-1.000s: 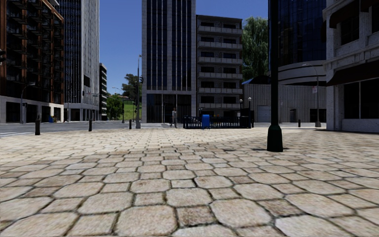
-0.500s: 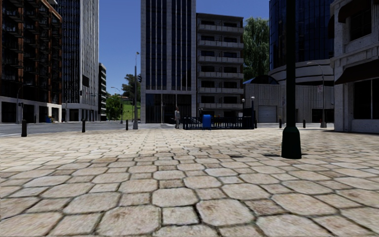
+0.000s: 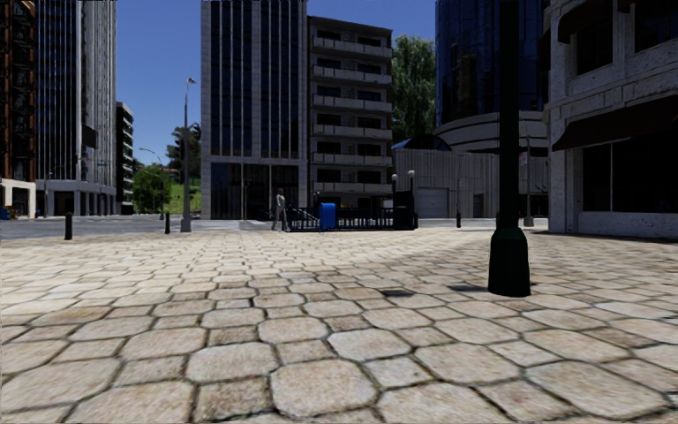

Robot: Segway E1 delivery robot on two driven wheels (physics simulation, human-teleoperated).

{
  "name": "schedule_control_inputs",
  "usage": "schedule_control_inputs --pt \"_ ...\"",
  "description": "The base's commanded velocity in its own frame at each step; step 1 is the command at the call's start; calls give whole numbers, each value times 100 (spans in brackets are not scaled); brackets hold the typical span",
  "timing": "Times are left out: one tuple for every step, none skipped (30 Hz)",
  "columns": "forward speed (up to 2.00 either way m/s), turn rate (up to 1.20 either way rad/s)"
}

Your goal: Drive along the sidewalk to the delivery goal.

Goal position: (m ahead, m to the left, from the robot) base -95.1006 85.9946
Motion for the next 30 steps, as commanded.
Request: schedule_control_inputs --pt "164 -101" --pt "161 -106" --pt "159 -109" --pt "159 -109" --pt "159 -109" --pt "159 -109" --pt "159 -109" --pt "159 -109" --pt "159 -109" --pt "159 -109" --pt "159 -109" --pt "159 -109" --pt "159 -109" --pt "159 -109" --pt "159 -109" --pt "159 -109" --pt "159 -109" --pt "171 -109" --pt "171 -109" --pt "200 -109" --pt "200 -109" --pt "200 -109" --pt "200 -109" --pt "200 -109" --pt "200 -109" --pt "200 -109" --pt "200 -109" --pt "200 -109" --pt "200 -109" --pt "200 -109"
